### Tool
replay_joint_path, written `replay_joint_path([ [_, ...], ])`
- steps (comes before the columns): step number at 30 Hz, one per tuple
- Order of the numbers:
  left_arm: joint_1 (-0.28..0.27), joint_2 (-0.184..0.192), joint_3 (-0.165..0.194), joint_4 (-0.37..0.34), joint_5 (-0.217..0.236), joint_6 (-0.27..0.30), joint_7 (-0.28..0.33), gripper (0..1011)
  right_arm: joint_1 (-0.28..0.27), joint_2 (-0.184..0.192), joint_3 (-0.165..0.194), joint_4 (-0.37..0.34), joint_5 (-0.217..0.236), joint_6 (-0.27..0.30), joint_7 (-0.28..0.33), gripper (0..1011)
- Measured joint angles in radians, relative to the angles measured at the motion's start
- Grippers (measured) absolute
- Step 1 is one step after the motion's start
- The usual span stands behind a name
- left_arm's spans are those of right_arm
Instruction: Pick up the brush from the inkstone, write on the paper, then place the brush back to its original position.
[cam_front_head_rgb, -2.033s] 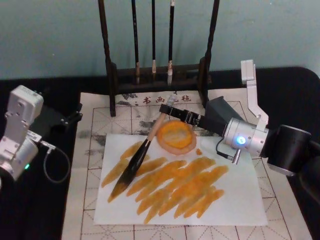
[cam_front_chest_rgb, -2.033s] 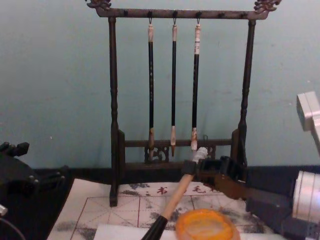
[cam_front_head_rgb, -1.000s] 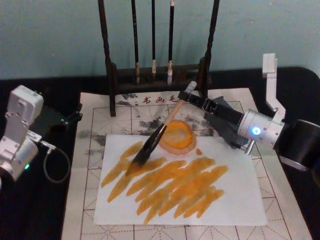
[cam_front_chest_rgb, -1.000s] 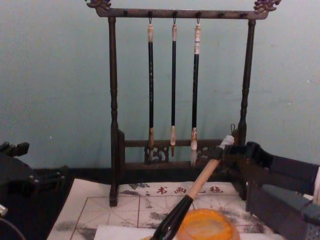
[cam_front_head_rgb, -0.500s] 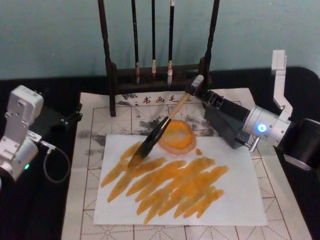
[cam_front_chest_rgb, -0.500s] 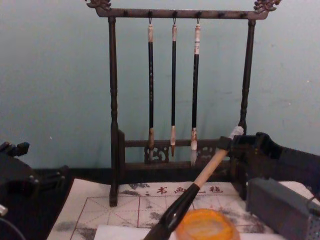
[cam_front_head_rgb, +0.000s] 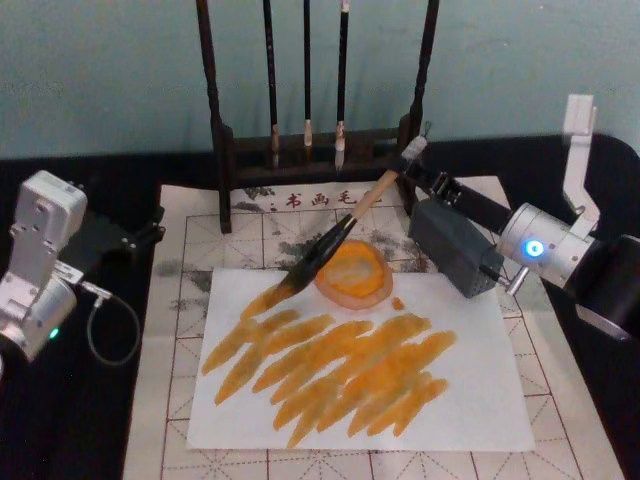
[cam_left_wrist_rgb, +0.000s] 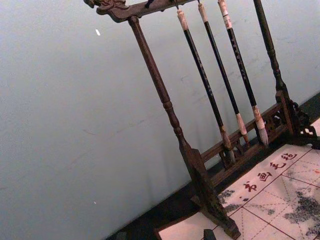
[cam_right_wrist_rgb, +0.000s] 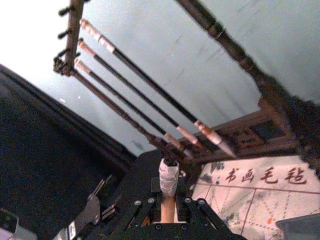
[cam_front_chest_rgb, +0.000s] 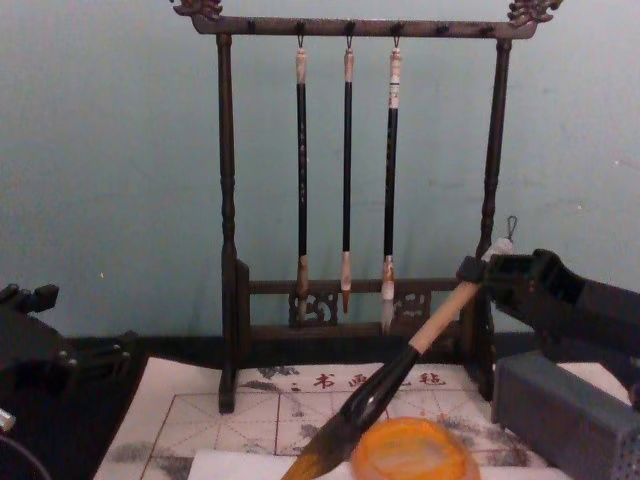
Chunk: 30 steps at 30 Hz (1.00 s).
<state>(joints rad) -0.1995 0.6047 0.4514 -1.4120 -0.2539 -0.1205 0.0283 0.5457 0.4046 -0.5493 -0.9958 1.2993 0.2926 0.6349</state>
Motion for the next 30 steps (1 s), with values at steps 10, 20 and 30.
replay_joint_path([
  [10, 0.0, 0.0, 0.0, 0.0, 0.0, 0.0, 0.0, 1001, -0.028, 0.007, 0.029, -0.042, 0.011, -0.038, -0.077, 183],
  [20, 0.0, 0.0, 0.0, 0.0, 0.0, 0.0, 0.0, 1001, -0.045, 0.009, 0.053, -0.07, 0.017, -0.064, -0.146, 183],
  [30, 0.0, 0.0, 0.0, 0.0, 0.0, 0.0, 0.0, 1001, -0.073, 0.034, 0.09, -0.101, 0.049, -0.069, -0.187, 183],
])
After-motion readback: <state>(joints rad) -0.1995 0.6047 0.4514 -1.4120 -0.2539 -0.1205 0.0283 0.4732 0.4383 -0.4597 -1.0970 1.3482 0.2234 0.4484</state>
